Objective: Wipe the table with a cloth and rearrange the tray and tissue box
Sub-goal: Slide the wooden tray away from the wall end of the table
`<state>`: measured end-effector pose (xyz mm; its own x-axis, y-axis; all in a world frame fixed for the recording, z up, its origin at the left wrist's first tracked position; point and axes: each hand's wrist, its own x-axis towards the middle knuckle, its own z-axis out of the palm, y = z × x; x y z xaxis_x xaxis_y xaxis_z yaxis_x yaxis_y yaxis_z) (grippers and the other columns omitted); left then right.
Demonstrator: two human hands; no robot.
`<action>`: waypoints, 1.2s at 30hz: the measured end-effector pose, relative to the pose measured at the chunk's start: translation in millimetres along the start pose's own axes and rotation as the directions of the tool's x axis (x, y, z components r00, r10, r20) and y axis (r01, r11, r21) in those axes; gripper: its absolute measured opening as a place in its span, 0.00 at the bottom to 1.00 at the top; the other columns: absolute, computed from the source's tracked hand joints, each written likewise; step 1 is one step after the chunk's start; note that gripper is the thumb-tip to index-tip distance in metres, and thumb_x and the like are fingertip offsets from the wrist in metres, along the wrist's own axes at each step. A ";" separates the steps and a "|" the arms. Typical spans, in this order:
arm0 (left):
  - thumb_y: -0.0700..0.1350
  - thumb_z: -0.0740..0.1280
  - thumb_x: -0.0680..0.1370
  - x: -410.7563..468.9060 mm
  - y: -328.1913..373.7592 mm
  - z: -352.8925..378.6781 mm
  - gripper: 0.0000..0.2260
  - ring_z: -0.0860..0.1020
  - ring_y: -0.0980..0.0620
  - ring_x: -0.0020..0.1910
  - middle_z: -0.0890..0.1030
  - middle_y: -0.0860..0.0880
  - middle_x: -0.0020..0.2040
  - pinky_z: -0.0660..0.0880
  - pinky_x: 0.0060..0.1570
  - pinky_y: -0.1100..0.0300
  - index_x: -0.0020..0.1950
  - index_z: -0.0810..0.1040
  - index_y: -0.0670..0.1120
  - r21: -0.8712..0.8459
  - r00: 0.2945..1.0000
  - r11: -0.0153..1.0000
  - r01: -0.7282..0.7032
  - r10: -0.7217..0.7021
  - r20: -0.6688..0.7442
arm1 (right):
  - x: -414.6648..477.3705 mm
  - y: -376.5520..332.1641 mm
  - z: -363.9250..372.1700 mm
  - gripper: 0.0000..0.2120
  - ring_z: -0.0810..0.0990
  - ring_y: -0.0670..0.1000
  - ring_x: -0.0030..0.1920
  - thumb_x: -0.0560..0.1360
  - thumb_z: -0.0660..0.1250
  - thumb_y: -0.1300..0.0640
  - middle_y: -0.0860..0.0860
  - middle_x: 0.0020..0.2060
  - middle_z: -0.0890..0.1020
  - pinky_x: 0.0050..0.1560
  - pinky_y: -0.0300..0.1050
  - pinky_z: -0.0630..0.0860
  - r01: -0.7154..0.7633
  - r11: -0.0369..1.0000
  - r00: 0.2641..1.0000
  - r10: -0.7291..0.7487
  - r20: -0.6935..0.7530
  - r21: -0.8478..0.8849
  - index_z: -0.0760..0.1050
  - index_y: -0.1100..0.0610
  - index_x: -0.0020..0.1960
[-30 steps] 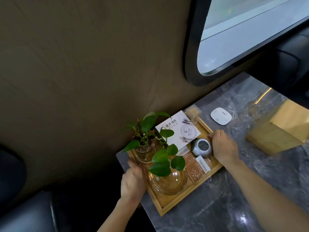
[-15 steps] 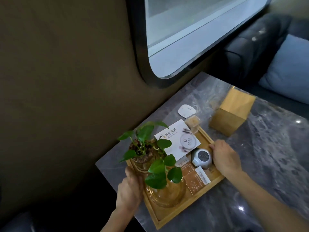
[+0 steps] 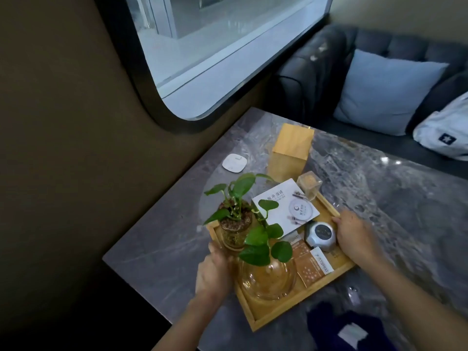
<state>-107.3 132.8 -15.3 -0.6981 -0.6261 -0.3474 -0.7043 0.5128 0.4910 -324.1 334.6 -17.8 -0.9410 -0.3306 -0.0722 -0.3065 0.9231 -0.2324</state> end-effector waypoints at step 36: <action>0.47 0.54 0.80 71.9 95.8 33.5 0.12 0.78 0.38 0.52 0.80 0.39 0.54 0.73 0.47 0.50 0.57 0.69 0.41 0.205 0.966 0.946 -0.250 0.229 0.120 | -18.6 90.4 -13.4 0.15 0.76 0.65 0.51 0.78 0.55 0.53 0.65 0.52 0.77 0.50 0.58 0.73 -0.333 0.942 0.942 0.331 -0.045 -0.043 0.71 0.65 0.51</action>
<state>-229.3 156.6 -20.0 -0.8512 -0.4167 -0.3191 -0.5184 0.7624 0.3874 -336.2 426.8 -24.5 -0.9949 0.0030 -0.1012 0.0186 0.9880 -0.1534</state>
